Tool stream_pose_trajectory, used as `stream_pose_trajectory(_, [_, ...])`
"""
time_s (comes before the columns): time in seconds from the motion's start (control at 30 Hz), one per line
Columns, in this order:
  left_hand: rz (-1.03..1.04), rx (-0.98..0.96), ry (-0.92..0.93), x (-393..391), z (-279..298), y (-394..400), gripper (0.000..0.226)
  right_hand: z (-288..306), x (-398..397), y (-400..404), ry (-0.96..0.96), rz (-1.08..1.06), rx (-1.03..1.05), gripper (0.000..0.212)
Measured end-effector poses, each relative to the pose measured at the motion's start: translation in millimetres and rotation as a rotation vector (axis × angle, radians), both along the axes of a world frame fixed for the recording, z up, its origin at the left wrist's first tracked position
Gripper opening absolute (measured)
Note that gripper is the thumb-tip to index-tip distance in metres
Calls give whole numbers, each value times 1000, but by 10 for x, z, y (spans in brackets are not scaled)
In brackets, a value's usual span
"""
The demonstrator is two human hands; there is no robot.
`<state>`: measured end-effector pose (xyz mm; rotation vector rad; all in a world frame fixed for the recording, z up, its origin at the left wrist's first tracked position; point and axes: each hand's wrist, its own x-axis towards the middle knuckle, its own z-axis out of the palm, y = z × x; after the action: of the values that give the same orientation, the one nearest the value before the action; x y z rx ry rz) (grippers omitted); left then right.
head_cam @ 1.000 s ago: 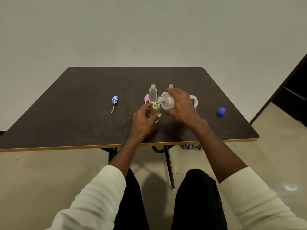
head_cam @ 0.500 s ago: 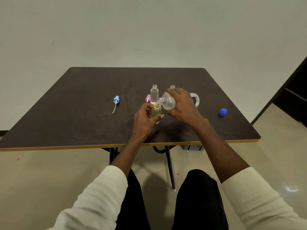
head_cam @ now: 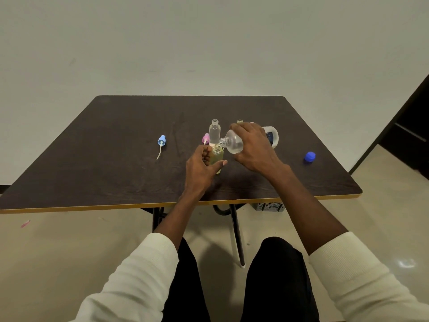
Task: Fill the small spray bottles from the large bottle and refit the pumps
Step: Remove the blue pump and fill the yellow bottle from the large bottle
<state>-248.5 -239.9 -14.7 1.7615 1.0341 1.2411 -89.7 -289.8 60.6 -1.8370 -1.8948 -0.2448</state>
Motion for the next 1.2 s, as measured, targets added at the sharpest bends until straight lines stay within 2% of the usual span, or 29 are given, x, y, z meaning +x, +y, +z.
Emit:
stream_pose_trajectory(0.3, [-11,-8,-7,-4,-12,-7,42,-12,-28,-14,45,13,14,67])
stream_pose_trajectory(1.2, [-9,-1,-7,-15,46,-27,41,21,-23,52,-53,17,54,67])
